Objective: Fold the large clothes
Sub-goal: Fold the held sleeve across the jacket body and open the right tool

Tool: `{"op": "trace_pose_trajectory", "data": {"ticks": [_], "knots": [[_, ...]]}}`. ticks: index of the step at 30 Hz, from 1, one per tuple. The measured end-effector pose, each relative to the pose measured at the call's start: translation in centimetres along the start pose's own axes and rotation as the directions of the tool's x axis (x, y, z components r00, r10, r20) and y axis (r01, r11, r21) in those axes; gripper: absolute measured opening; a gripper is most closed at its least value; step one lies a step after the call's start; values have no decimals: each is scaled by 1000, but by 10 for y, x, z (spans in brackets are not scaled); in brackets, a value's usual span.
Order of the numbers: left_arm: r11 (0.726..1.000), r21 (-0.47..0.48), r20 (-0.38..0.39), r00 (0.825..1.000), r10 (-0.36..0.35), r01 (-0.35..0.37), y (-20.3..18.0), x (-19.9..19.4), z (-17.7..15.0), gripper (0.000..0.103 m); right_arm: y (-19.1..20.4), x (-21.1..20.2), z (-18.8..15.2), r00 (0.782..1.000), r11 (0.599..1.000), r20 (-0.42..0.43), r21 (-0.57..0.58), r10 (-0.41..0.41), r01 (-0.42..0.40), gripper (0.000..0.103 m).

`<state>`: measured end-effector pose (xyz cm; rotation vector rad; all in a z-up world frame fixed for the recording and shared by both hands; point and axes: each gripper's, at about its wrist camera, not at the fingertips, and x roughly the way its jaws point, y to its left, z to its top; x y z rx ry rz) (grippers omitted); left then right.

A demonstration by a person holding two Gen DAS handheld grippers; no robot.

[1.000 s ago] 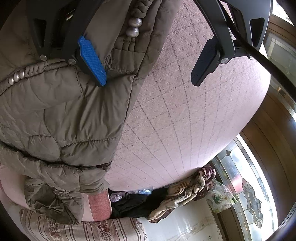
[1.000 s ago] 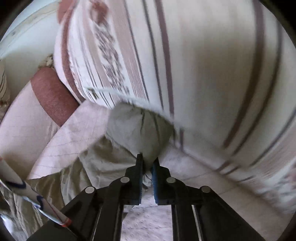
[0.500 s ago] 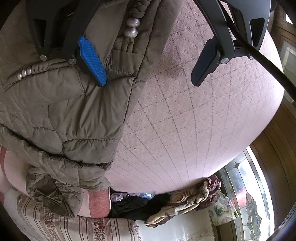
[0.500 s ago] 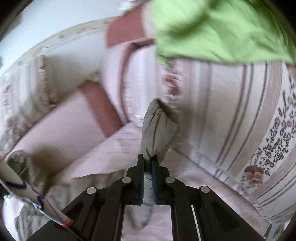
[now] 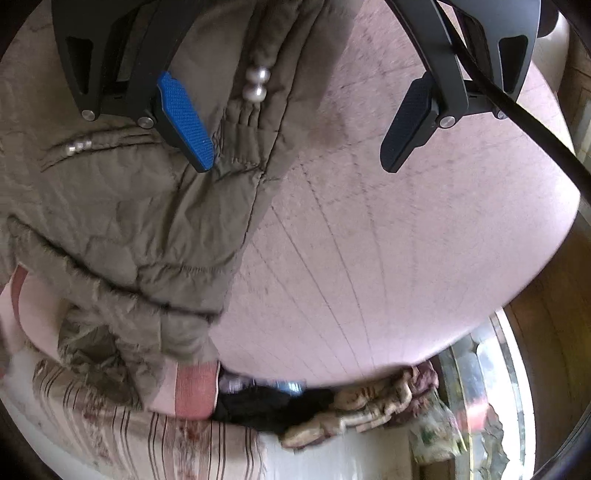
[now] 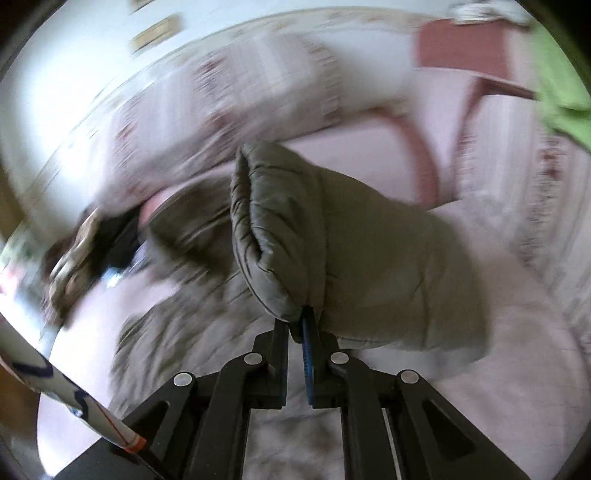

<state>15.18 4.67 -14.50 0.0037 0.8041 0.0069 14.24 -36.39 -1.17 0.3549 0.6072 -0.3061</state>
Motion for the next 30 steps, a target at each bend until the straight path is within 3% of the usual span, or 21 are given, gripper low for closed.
{"op": "trace_pose_trajectory", "data": {"ticks": [4, 8, 11, 14, 15, 17, 19, 21, 26, 30], "knots": [[999, 22, 84, 996, 40, -42, 0, -30, 6, 92, 58, 33, -40, 990, 992, -88, -64, 105, -111, 7], [1000, 4, 132, 991, 20, -20, 2, -53, 23, 91, 106, 74, -79, 961, 973, -204, -93, 190, -212, 7], [1000, 6, 153, 988, -28, 28, 1, -65, 41, 91, 136, 98, -102, 937, 959, -272, -120, 219, -258, 7], [1000, 11, 162, 987, -21, 20, -5, -66, 56, 91, 148, 114, -116, 929, 956, -296, -125, 221, -267, 11], [1000, 11, 160, 987, -16, 15, -7, -66, 61, 91, 149, 114, -118, 930, 957, -296, -125, 217, -263, 12], [1000, 7, 159, 987, -20, 19, -12, -66, 68, 91, 148, 115, -119, 933, 960, -290, -113, 215, -256, 22], [999, 4, 153, 988, -33, 33, -17, -65, 73, 91, 143, 107, -120, 934, 959, -279, -109, 224, -262, 58], [998, 1, 143, 988, -59, 59, -23, -64, 78, 91, 137, 92, -116, 951, 960, -226, -136, 211, -245, 77], [985, 20, 62, 983, -172, 171, -54, -43, 102, 91, 104, 53, -100, 966, 963, -157, -140, 207, -229, 77], [962, 12, -20, 962, -272, 272, -87, -10, 126, 91, 59, 35, -100, 974, 975, -134, -105, 180, -195, 77]]}}
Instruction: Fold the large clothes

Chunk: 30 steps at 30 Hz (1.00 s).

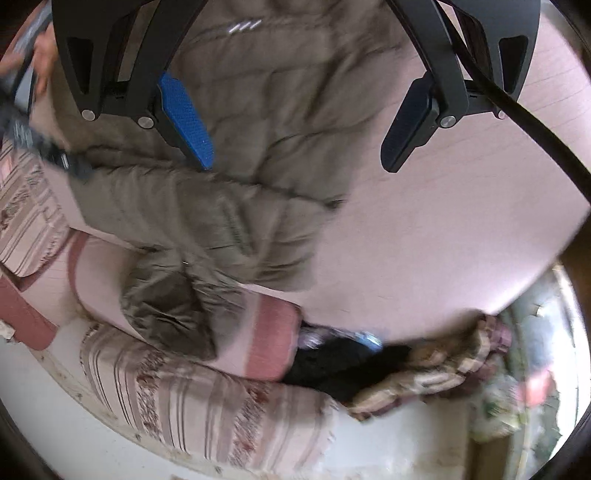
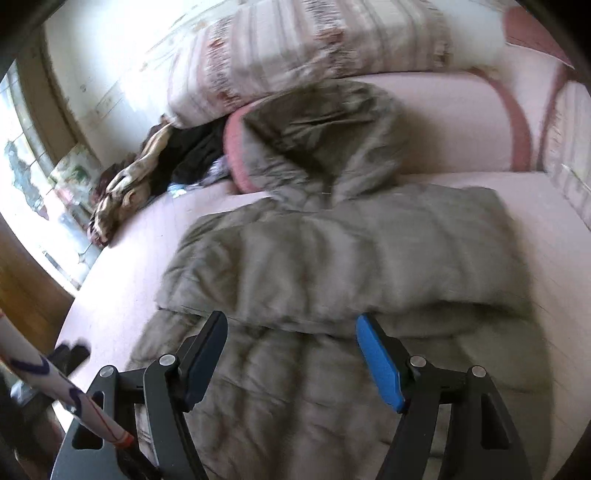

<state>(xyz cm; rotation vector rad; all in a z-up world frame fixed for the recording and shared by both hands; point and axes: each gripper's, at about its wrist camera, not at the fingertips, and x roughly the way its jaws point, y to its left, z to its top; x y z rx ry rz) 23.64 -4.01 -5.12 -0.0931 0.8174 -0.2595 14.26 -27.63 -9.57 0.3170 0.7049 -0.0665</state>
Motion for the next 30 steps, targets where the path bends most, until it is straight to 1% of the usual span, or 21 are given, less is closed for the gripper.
{"op": "trace_pose_trajectory", "data": {"ticks": [2, 3, 4, 6, 7, 8, 9, 10, 11, 12, 13, 14, 15, 17, 19, 20, 22, 23, 25, 29, 30], "knots": [[999, -14, -45, 998, -43, 43, -10, 26, 12, 91, -25, -10, -7, 1000, 999, 6, 35, -15, 15, 77], [997, -20, -78, 994, -74, 73, -18, 45, 21, 91, -39, -15, -11, 1000, 998, 11, 54, -29, 28, 77], [996, -22, -100, 992, -82, 81, -23, 56, 25, 91, -52, -20, -15, 999, 997, 16, 71, -42, 41, 77], [994, -34, -164, 980, -110, 106, -33, 87, 32, 91, -71, -25, -19, 998, 994, 20, 94, -61, 59, 77], [993, -44, -188, 976, -114, 108, -37, 100, 34, 91, -81, -27, -21, 997, 992, 22, 107, -72, 69, 77], [994, -58, -218, 971, -101, 91, -42, 117, 35, 91, -90, -29, -22, 996, 990, 21, 118, -82, 79, 77], [995, -63, -239, 966, -95, 82, -45, 126, 34, 81, -101, -30, -24, 995, 987, 20, 132, -95, 91, 77], [994, -68, -272, 957, -102, 87, -50, 137, 33, 51, -107, -29, -24, 994, 985, 17, 139, -104, 100, 77], [993, -71, -300, 948, -110, 93, -53, 143, 32, 35, -115, -28, -25, 993, 983, 13, 145, -116, 113, 77], [995, -67, -330, 940, -91, 73, -59, 148, 32, 27, -120, -28, -24, 992, 982, 10, 147, -125, 122, 77], [996, -57, -320, 944, -80, 65, -61, 145, 34, 21, -124, -26, -24, 991, 980, 6, 147, -134, 132, 77], [998, -29, -293, 954, -69, 63, -66, 139, 39, 19, -129, -24, -23, 990, 979, 3, 148, -144, 142, 77], [998, -15, -276, 959, -63, 61, -67, 134, 43, 17, -131, -22, -21, 989, 978, 4, 149, -147, 145, 77], [999, -13, -237, 970, -46, 44, -62, 123, 56, 16, -132, -20, -14, 988, 977, 13, 151, -154, 151, 77], [1000, -16, -217, 976, -19, 16, -51, 120, 67, 16, -131, -18, -4, 986, 978, 32, 139, -163, 157, 77], [1000, -20, -218, 976, 1, -6, -45, 122, 70, 16, -129, -15, 3, 984, 978, 42, 130, -171, 165, 77], [999, -27, -242, 970, 20, -27, -37, 135, 71, 16, -123, -3, 15, 982, 978, 45, 110, -182, 176, 77], [999, -25, -263, 964, 29, -36, -34, 145, 67, 16, -121, 5, 20, 980, 976, 40, 99, -197, 192, 77], [998, -13, -274, 960, 48, -54, -34, 155, 61, 18, -118, 29, 27, 971, 968, 14, 74, -240, 238, 77], [995, 37, -253, 963, 95, -88, -40, 166, 55, 22, -120, 69, 27, 960, 958, -52, 71, -275, 278, 77], [993, 53, -246, 963, 114, -104, -44, 169, 55, 25, -120, 73, 26, 958, 957, -56, 68, -280, 283, 79]]}}
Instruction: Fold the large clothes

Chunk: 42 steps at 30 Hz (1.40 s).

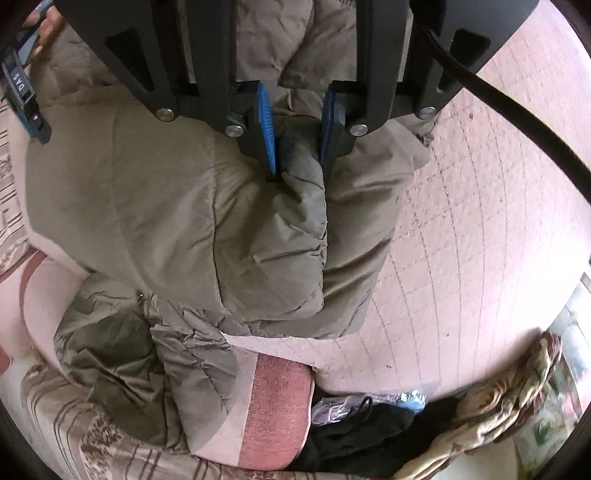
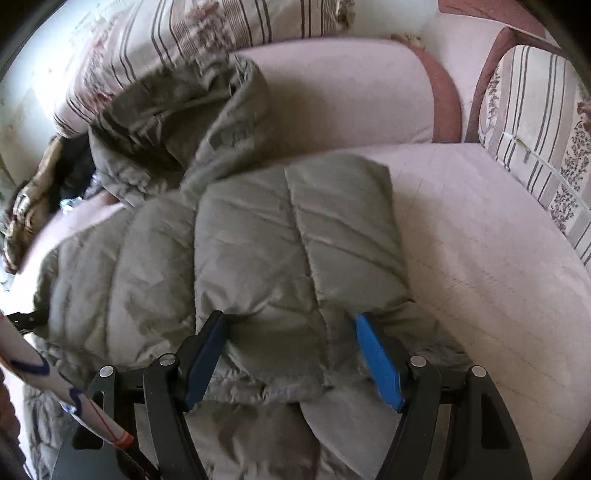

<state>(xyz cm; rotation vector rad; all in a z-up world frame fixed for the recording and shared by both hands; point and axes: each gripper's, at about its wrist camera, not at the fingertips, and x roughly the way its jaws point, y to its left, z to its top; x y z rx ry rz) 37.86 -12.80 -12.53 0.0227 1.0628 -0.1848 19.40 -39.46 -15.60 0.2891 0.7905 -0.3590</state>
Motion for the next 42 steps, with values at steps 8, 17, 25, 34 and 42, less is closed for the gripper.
{"op": "trace_pose_trajectory", "data": {"ticks": [8, 17, 25, 34, 42], "knots": [[995, 40, 94, 992, 89, -93, 8, -43, -10, 45, -11, -19, 7, 1000, 999, 18, 33, 12, -13, 81], [977, 90, 182, 968, 173, -191, 55, -110, -83, 64, -66, -88, -29, 1000, 999, 1, 49, 18, -18, 81], [957, 122, 201, 951, 236, -263, 101, -139, -155, 69, -140, -134, -96, 998, 993, -63, 114, -30, 37, 82], [998, -15, 26, 998, 61, -61, 144, -124, -205, 74, -188, -148, -168, 987, 965, -157, 262, 27, 16, 84], [994, -89, -36, 997, -68, 64, 138, -121, -238, 71, -174, -149, -201, 972, 938, -164, 331, 166, -104, 84]]}}
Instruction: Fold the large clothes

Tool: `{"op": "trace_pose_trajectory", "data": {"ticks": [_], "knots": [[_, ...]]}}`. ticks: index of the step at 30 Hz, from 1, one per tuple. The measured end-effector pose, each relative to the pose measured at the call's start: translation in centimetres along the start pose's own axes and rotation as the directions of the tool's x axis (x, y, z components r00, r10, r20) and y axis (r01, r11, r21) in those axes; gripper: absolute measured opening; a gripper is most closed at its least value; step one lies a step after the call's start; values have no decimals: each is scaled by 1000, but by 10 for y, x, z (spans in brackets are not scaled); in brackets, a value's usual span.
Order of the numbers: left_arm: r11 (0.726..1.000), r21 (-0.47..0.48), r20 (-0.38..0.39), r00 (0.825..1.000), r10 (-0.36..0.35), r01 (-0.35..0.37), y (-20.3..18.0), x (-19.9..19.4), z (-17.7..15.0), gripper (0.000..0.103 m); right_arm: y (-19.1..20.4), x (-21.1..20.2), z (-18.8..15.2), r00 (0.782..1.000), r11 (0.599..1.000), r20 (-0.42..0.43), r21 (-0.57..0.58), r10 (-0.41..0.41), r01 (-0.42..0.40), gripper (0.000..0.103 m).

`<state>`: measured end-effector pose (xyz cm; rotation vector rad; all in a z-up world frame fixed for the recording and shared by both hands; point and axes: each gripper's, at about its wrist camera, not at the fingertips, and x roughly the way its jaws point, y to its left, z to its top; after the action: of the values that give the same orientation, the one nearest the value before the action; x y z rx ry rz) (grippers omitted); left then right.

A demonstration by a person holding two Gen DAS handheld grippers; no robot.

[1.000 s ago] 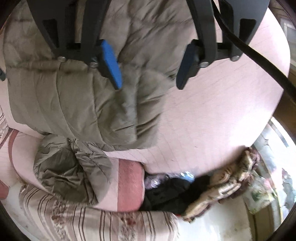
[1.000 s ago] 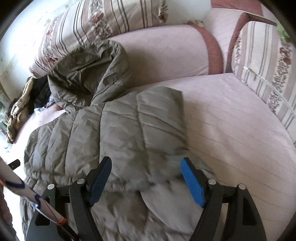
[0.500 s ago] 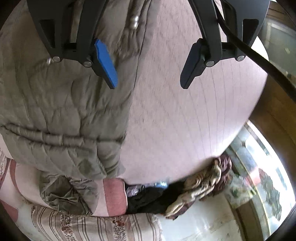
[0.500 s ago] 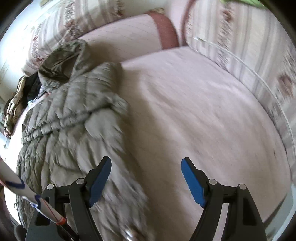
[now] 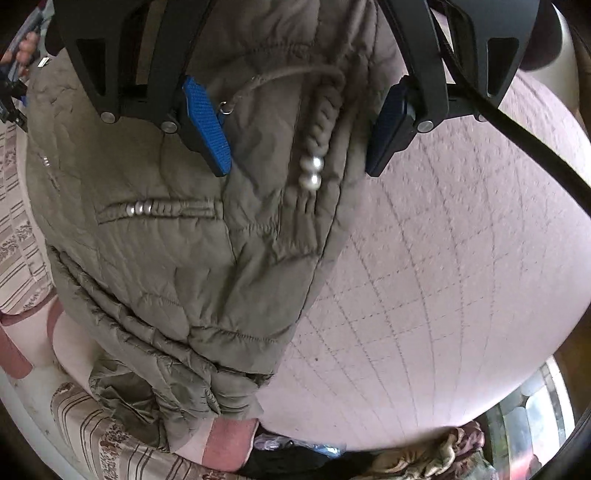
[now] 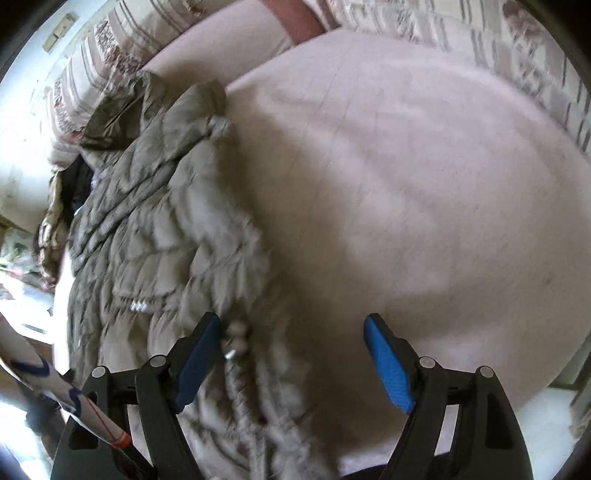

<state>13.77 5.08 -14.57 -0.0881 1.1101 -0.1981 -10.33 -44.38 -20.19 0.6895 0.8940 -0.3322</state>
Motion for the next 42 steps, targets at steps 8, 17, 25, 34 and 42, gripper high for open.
{"op": "trace_pose_trajectory", "data": {"ticks": [8, 17, 25, 34, 42], "knots": [[992, 71, 45, 994, 96, -99, -11, -23, -20, 35, 21, -10, -26, 998, 990, 30, -123, -61, 64, 36], [979, 112, 81, 984, 160, -169, -12, -42, -47, 35, 24, -23, -45, 989, 978, 69, -155, -132, 141, 41], [982, 81, 128, 979, 159, -170, -9, -81, -60, 37, 26, -65, -64, 973, 966, 146, -159, -179, 202, 52], [977, 69, 197, 963, 184, -201, -18, -118, -65, 47, 78, -92, -81, 966, 938, 220, -288, -134, 195, 61], [972, 86, 248, 950, 189, -216, -26, -139, -66, 54, 146, -88, -98, 967, 883, 242, -434, -76, 178, 67]]}}
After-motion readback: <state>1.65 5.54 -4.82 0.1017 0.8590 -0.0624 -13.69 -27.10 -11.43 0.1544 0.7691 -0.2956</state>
